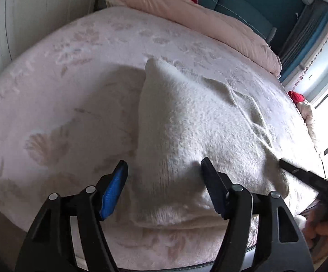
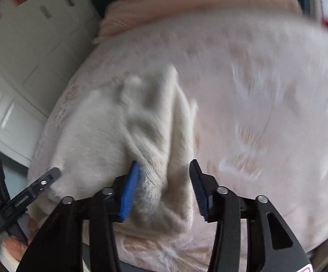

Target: Fold small clothes

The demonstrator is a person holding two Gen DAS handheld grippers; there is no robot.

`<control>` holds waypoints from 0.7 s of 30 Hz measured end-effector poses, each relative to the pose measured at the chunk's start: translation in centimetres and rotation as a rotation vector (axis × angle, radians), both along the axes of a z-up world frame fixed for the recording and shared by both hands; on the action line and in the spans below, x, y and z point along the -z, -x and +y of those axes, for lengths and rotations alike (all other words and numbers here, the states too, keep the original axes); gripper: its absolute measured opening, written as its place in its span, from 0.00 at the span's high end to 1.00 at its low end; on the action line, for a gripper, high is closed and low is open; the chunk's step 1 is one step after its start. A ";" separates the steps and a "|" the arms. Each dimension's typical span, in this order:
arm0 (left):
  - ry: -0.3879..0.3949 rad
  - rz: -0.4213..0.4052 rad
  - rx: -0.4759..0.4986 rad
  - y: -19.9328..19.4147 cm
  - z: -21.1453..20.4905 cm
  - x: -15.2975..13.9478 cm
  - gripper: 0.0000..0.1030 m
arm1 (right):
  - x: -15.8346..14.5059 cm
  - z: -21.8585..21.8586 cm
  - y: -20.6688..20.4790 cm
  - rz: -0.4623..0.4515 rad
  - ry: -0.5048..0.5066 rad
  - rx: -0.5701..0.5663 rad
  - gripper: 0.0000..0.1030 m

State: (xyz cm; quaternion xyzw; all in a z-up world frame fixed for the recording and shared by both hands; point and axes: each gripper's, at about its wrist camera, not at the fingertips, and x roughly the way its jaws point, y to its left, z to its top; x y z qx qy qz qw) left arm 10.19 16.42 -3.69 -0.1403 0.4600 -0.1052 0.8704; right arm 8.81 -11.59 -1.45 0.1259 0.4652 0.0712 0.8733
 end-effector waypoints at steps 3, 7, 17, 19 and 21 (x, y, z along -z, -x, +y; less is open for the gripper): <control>-0.011 0.040 -0.005 -0.6 0.0 1.1 0.28 | 0.0 1.6 -0.1 0.006 0.037 -0.043 0.58; 0.114 0.100 -0.050 -1.5 1.5 2.5 0.15 | 3.9 -0.7 -1.8 0.106 -0.055 0.030 0.40; 0.283 0.067 0.009 -3.3 0.8 -0.2 0.56 | 0.9 0.2 -6.1 0.027 -0.238 -0.050 0.71; 0.266 -0.019 0.037 -2.8 0.3 -2.9 0.56 | -2.3 0.3 -5.2 -0.068 -0.168 -0.071 0.71; 0.273 -0.035 0.057 -2.7 -0.4 -3.5 0.55 | -2.8 -0.4 -4.7 -0.087 -0.143 -0.072 0.69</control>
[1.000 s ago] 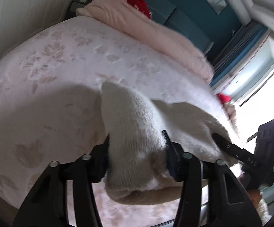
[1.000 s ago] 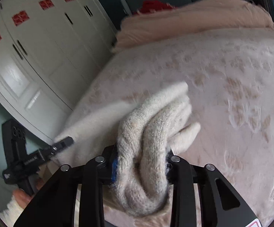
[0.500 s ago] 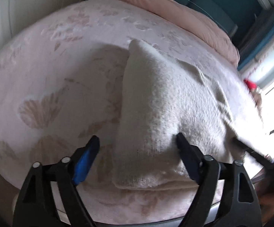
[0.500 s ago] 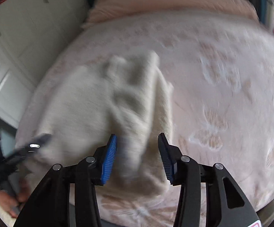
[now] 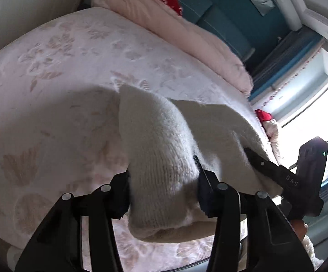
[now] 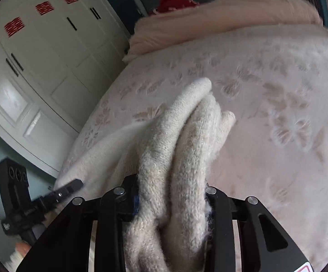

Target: Fold small clothes

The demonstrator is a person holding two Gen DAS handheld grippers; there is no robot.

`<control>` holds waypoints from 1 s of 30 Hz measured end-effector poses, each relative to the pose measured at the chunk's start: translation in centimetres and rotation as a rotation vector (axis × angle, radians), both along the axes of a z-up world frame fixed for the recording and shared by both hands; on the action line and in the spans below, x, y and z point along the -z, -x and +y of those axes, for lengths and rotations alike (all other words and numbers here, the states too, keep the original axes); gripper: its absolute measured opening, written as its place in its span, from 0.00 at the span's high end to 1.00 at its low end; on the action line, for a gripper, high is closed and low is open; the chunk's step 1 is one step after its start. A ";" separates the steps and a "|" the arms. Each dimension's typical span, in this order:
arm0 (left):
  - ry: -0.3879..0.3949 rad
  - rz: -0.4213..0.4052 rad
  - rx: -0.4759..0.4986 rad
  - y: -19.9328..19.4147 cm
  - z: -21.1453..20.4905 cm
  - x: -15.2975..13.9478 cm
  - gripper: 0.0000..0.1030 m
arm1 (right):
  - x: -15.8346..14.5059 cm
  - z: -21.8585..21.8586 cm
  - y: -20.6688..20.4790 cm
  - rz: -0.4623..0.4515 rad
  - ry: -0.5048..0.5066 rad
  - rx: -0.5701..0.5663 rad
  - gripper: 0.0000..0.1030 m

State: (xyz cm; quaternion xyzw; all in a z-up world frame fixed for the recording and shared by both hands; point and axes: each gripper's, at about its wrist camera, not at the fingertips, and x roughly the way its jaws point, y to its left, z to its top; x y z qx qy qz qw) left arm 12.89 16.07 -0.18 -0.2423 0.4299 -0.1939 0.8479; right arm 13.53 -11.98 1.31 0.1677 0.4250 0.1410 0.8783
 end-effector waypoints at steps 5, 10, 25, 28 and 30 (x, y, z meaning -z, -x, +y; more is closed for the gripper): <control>-0.221 0.088 0.021 0.2 -3.4 6.3 0.36 | 9.7 -2.1 -0.9 0.250 0.111 0.054 0.58; -0.240 0.017 -0.028 3.1 -2.8 2.6 0.35 | 2.6 -3.1 4.3 0.073 0.087 0.158 0.58; -0.545 -0.009 0.010 7.2 -7.1 0.1 0.35 | 0.3 -0.2 10.3 0.045 0.222 0.123 0.77; -0.574 -0.040 0.017 8.6 -8.1 -1.1 0.33 | -0.6 -0.4 12.4 0.040 0.253 0.165 0.73; -0.576 -0.056 0.018 9.7 -8.8 -1.7 0.30 | -0.2 -1.8 12.4 0.043 0.261 0.184 0.61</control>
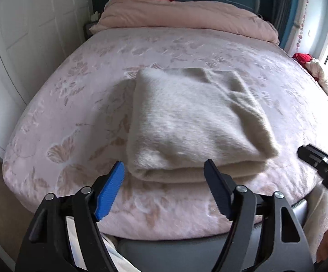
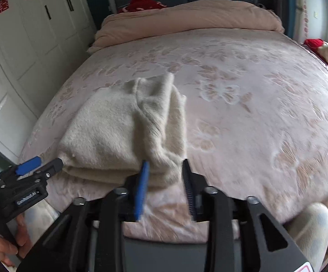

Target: Fold small clothes

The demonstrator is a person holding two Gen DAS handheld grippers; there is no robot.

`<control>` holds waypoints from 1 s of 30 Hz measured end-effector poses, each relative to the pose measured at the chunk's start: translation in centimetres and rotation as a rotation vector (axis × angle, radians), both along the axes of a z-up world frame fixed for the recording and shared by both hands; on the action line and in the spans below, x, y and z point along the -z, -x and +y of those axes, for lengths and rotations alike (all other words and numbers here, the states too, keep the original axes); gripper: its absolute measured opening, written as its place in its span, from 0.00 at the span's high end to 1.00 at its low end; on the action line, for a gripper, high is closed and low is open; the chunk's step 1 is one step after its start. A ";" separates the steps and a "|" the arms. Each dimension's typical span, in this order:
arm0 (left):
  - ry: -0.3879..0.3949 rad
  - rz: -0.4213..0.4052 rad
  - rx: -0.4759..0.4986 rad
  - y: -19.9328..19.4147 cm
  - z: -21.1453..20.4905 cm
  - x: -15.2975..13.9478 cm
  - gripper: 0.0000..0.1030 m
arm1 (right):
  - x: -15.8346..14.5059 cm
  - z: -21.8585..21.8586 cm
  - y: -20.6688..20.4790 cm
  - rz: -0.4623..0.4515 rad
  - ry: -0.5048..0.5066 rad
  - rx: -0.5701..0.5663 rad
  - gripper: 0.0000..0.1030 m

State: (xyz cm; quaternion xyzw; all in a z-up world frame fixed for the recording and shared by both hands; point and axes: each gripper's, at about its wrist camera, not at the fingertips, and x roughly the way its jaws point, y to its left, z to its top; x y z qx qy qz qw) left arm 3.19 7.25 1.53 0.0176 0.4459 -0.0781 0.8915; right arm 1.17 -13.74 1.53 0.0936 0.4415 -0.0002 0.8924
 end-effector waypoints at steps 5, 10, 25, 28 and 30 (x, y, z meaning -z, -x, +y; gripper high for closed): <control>-0.014 -0.015 0.002 1.9 -1.8 -0.9 0.28 | 0.4 -1.4 2.2 0.003 0.028 0.041 0.50; -0.033 -0.046 -0.015 3.6 -3.3 -1.4 0.17 | 0.1 -2.4 4.2 -0.005 0.037 0.101 0.35; -0.077 -0.144 -0.035 6.7 -6.6 -2.9 0.12 | -1.0 -1.8 6.1 -0.058 0.120 0.119 0.30; -0.078 -0.147 -0.050 6.7 -6.5 -2.9 0.12 | -0.9 -1.4 6.0 -0.055 0.128 0.118 0.30; -0.080 -0.151 -0.060 6.7 -6.4 -2.9 0.12 | -1.0 -1.3 6.0 -0.056 0.134 0.115 0.30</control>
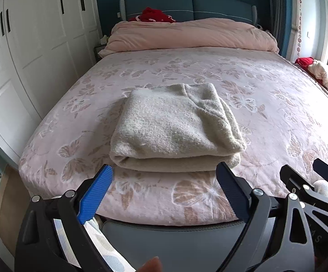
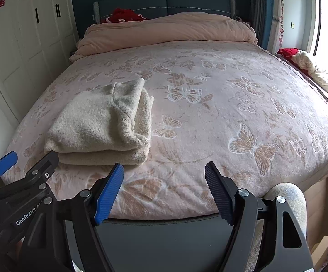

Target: Fold small clothes

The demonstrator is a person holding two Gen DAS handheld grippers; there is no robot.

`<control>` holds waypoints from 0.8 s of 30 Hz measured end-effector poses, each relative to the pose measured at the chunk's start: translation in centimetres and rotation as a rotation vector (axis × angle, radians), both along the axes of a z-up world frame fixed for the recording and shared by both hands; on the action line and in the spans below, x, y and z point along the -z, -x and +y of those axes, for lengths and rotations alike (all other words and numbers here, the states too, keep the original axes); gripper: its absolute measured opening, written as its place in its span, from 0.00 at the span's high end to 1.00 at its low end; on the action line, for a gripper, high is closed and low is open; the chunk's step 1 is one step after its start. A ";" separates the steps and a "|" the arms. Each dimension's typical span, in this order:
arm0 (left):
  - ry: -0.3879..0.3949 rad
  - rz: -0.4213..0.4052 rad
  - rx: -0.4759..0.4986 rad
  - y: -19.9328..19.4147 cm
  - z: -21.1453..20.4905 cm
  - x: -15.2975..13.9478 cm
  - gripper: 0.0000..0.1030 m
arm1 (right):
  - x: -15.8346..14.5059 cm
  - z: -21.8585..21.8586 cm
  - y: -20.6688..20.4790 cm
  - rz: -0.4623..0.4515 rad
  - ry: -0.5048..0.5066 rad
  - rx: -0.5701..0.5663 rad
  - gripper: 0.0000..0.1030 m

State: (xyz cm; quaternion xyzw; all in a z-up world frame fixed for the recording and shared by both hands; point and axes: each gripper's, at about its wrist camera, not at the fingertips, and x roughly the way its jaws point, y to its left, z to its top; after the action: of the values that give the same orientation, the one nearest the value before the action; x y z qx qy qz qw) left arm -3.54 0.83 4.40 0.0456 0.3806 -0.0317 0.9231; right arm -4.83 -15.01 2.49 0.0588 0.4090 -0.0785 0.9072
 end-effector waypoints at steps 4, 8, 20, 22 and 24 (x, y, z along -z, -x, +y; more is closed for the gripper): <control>-0.011 -0.008 -0.007 0.1 -0.2 0.1 0.13 | 0.0 0.0 0.0 0.004 0.012 0.004 0.30; -0.017 -0.002 -0.009 0.1 -0.3 0.3 0.13 | 0.3 0.0 0.0 0.019 0.011 0.017 0.30; -0.016 0.030 -0.028 -0.1 -0.1 1.6 0.13 | 1.3 0.5 -0.2 0.047 0.031 0.029 0.30; -0.015 0.034 -0.030 -0.1 -0.1 1.7 0.13 | 1.4 0.6 -0.2 0.049 0.029 0.034 0.30; -0.016 0.037 -0.032 -0.1 -0.1 1.9 0.13 | 1.6 0.6 -0.2 0.054 0.031 0.039 0.30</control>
State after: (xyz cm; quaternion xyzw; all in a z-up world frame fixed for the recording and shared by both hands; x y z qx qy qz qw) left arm -3.43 0.69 2.49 0.0462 0.3986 -0.0147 0.9158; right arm -4.65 -14.37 0.88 0.0506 0.4310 -0.1040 0.8949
